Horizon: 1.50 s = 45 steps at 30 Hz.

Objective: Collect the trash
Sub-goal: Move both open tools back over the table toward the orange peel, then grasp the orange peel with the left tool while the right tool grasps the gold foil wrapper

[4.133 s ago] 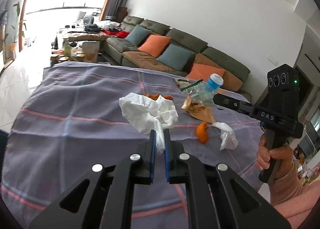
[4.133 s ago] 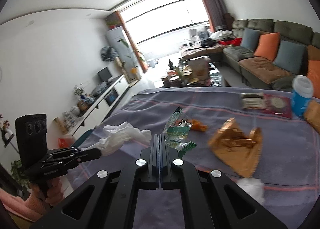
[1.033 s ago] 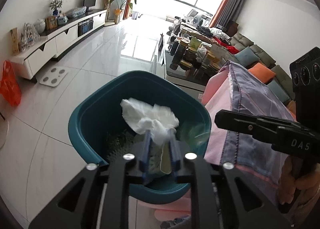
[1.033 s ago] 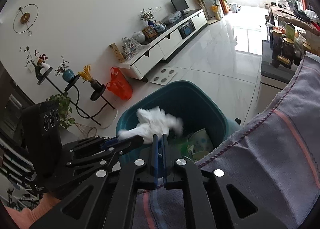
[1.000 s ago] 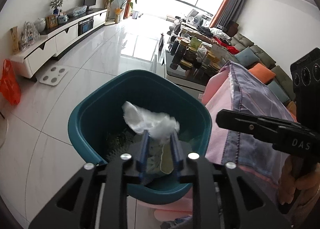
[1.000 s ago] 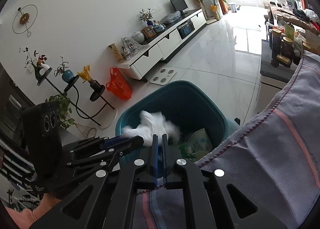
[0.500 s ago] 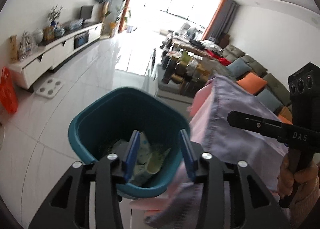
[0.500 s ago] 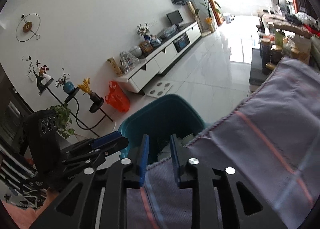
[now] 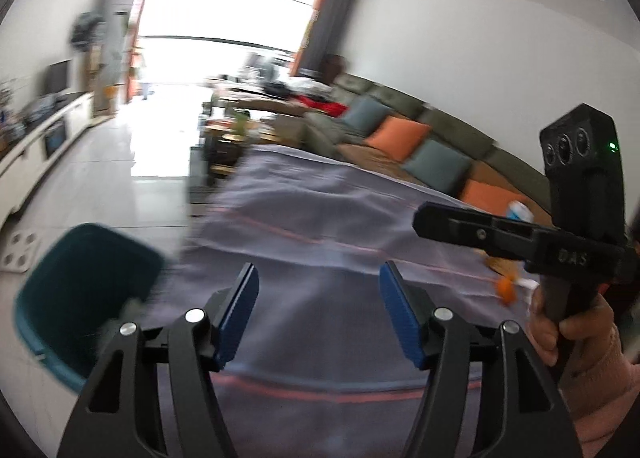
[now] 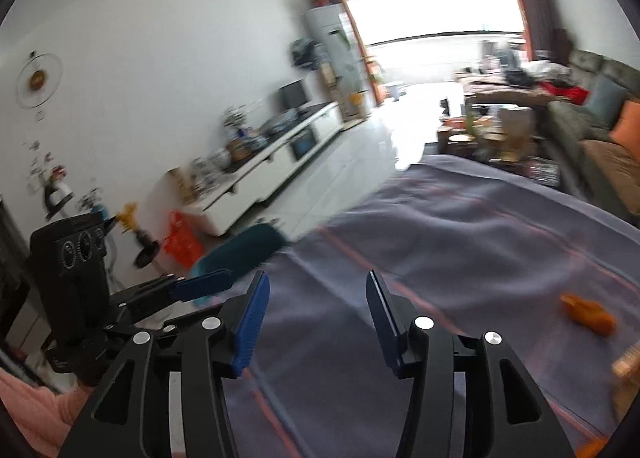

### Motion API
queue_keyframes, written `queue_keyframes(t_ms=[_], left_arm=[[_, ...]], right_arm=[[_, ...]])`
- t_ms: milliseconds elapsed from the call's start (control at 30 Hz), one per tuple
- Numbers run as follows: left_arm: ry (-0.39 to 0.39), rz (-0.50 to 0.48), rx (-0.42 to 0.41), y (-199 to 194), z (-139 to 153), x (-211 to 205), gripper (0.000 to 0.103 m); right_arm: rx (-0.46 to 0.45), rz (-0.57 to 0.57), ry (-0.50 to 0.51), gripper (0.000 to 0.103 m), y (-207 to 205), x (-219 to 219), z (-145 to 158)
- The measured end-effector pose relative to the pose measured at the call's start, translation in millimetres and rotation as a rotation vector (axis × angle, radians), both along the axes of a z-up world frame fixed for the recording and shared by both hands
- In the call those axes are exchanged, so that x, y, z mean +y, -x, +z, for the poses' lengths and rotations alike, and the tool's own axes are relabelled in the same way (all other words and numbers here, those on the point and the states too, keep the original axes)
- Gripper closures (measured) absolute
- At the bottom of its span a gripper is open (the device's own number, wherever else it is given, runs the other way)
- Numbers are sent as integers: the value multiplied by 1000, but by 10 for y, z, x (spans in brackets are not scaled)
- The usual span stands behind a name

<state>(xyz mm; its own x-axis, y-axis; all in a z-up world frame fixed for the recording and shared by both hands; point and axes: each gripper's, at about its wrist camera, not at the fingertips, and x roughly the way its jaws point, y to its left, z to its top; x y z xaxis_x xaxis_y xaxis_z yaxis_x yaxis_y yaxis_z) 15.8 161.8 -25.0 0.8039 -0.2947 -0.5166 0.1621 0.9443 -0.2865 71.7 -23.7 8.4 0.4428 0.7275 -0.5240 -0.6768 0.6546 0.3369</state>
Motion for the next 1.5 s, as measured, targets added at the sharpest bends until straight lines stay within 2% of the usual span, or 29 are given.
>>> queue_keyframes(t_ms=[233, 567, 767, 800, 1067, 1167, 1233, 1367, 1433, 1500], left_arm=[[-1, -226, 40, -209, -116, -909, 39], [-46, -461, 109, -457, -246, -1899, 39], [-54, -520, 165, -603, -288, -2222, 42], [-58, -531, 179, -633, -311, -2282, 45], [-82, -568, 260, -754, -483, -2539, 56], [-83, -570, 289, -814, -520, -2599, 64], [-86, -567, 301, -840, -536, -2592, 74], [-80, -556, 317, -887, -560, -2581, 80], [-75, -552, 318, -893, -565, -2567, 84], [-70, -550, 320, -901, -569, -2559, 87]], right_arm=[[5, -213, 41, 50, 29, -914, -67], [67, -458, 17, 46, -88, -2061, -256], [133, -531, 12, 42, -291, -2432, -451], [142, -538, 13, 40, -316, -2465, -484], [231, -529, -21, 39, -527, -2635, -767], [262, -526, -41, 40, -595, -2642, -840], [278, -515, -43, 43, -621, -2621, -870], [293, -503, -34, 61, -613, -2597, -919], [297, -506, -43, 67, -581, -2621, -931], [298, -504, -46, 85, -568, -2633, -936]])
